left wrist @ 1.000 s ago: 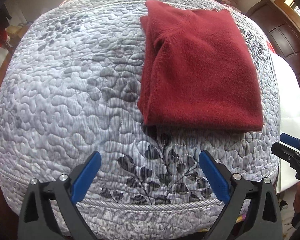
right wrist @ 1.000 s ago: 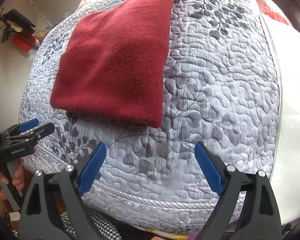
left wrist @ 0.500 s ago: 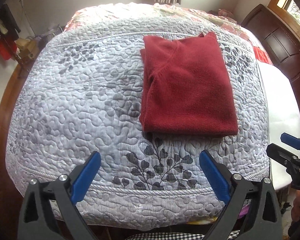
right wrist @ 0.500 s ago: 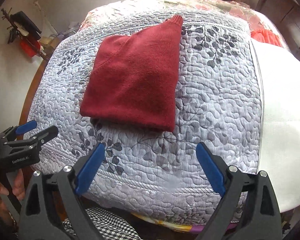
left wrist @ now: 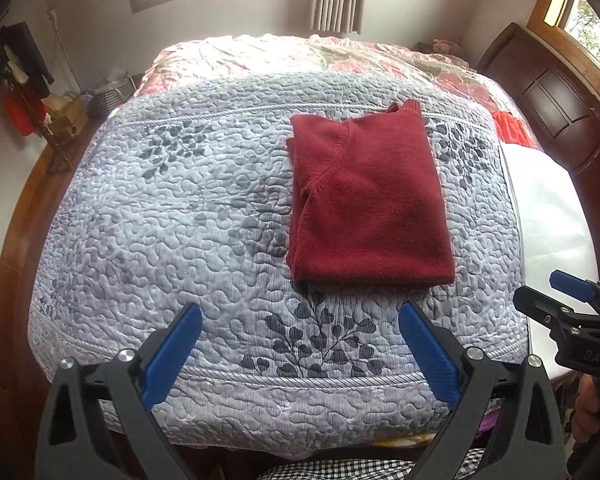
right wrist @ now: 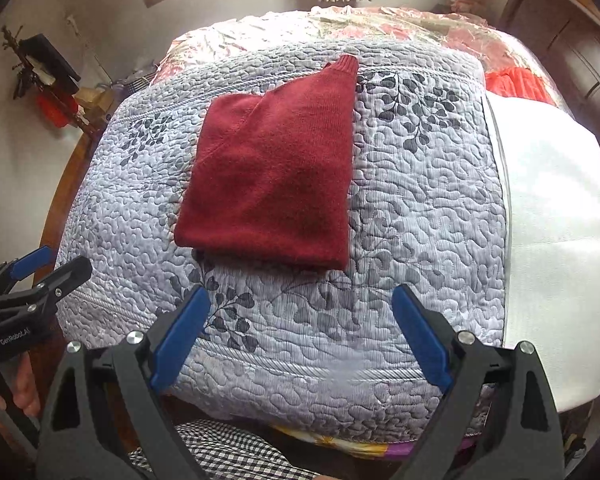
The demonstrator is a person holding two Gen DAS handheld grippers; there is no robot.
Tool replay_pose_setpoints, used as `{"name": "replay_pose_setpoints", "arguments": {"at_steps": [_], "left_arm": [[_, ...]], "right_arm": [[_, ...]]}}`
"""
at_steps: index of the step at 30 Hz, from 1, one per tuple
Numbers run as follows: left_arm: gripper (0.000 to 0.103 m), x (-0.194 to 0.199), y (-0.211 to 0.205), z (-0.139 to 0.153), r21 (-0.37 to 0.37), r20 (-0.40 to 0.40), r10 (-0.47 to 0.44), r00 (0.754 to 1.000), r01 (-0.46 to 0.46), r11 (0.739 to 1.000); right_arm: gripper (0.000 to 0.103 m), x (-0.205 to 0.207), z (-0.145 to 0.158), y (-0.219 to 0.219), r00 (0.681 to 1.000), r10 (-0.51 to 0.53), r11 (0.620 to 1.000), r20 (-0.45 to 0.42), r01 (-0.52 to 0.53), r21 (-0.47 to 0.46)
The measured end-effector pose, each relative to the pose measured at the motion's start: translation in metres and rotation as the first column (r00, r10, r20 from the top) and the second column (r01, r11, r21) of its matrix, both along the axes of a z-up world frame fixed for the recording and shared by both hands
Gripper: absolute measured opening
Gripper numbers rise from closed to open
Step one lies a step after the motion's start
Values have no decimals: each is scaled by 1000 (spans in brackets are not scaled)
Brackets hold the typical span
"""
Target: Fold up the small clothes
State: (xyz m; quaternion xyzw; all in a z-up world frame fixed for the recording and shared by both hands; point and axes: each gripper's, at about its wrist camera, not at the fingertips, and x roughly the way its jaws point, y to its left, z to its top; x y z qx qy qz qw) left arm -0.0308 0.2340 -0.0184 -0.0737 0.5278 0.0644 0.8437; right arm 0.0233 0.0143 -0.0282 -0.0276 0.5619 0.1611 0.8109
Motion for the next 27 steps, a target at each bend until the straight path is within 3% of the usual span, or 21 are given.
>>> {"name": "replay_pose_setpoints", "arguments": {"at_steps": [27], "left_arm": [[99,2,4,-14,22,-36,6,999,-5,1000]], "right_arm": [[93,1,-6,11,1000,-8,996,2,8,-88]]}}
